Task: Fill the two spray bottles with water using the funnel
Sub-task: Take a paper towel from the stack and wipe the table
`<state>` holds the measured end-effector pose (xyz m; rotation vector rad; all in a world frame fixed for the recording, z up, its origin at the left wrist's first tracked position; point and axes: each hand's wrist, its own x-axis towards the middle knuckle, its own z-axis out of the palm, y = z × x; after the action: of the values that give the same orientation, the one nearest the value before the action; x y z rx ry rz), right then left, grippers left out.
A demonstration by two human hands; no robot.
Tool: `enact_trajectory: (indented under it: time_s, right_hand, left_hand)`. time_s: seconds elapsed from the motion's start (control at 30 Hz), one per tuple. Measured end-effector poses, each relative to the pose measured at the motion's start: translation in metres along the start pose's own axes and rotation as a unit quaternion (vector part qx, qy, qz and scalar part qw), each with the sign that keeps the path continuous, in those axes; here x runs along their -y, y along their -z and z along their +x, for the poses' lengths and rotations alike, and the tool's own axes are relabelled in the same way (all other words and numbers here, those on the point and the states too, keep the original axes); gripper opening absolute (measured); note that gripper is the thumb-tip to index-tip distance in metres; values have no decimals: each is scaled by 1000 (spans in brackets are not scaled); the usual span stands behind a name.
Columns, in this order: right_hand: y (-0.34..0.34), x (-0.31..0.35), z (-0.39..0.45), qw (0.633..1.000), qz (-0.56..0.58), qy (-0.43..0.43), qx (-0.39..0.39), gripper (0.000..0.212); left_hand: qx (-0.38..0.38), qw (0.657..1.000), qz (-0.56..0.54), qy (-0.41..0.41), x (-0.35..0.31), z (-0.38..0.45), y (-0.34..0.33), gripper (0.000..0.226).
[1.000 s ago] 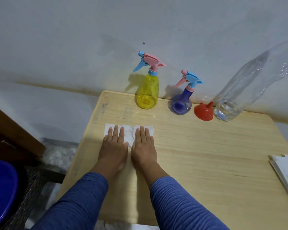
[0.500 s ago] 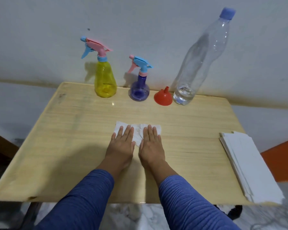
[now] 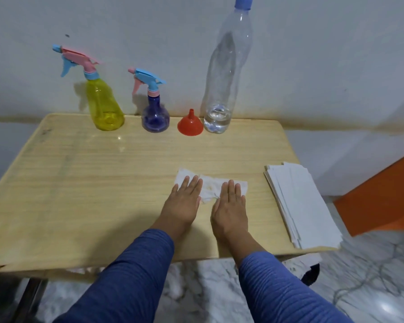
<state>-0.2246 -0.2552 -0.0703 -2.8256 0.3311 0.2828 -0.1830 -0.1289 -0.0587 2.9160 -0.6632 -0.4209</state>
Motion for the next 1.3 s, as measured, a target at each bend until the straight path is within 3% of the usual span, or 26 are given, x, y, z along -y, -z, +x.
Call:
enact_trajectory:
  time_s: [0.23, 0.67, 0.9, 1.3]
  right_hand:
    - [-17, 70, -23, 997, 35, 65, 27, 54]
    - [-84, 266, -95, 971, 68, 215, 72, 58]
    - [-88, 277, -113, 968, 6, 232, 95, 54]
    - [-91, 234, -134, 969, 8, 234, 78, 52]
  left_hand:
    - [18, 999, -18, 29, 32, -34, 3, 52]
    - [27, 989, -5, 148, 217, -185, -6, 53]
    - [-25, 988, -13, 153, 229, -214, -19, 51]
    - [-16, 987, -14, 158, 181, -213, -26, 53]
